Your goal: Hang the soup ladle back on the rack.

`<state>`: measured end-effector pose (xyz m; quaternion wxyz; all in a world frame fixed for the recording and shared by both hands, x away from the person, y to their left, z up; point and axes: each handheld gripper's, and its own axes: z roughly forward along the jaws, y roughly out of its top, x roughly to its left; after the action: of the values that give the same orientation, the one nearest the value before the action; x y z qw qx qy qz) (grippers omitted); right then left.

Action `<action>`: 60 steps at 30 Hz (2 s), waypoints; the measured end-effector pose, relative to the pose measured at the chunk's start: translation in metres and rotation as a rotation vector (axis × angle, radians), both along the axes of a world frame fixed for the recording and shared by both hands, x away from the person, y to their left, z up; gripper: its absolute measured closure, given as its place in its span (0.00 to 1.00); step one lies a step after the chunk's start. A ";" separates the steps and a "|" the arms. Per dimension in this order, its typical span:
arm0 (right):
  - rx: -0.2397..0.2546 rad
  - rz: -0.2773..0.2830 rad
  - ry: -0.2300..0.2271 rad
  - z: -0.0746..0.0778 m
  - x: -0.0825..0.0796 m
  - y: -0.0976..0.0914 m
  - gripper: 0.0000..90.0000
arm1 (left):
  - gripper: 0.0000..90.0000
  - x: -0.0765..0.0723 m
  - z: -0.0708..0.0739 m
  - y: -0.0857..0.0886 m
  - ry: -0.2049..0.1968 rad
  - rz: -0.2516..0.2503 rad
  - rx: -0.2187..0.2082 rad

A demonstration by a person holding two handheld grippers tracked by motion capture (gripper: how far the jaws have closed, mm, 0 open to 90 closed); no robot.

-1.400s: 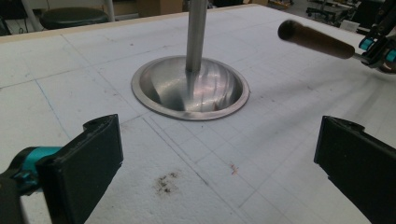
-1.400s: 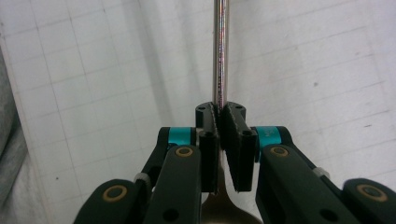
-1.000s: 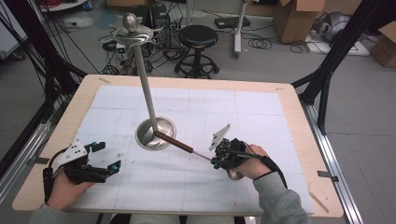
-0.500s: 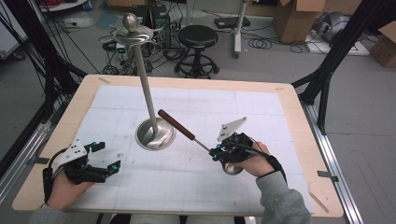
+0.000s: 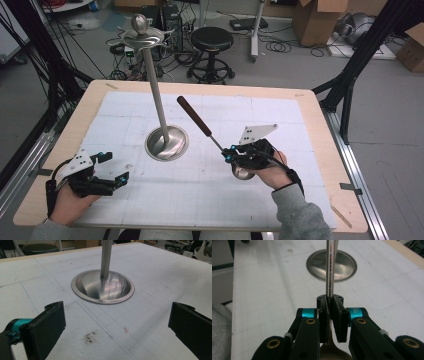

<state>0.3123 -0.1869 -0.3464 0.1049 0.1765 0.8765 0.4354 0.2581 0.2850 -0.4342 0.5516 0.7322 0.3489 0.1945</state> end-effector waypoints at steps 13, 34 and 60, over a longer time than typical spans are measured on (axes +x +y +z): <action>0.110 -0.046 -0.058 0.011 -0.004 0.000 0.94 | 0.02 -0.002 0.003 0.000 -0.015 -0.004 -0.005; 0.213 -0.083 -0.119 0.029 0.002 0.010 0.94 | 0.02 -0.006 0.007 0.001 -0.060 -0.013 -0.053; 0.250 -0.114 -0.187 0.053 0.017 0.048 0.94 | 0.02 -0.008 0.011 0.004 -0.113 0.013 -0.063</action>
<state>0.3292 -0.1385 -0.2935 0.1878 0.1965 0.7905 0.5489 0.2500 0.2886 -0.4234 0.5919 0.7001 0.3279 0.2280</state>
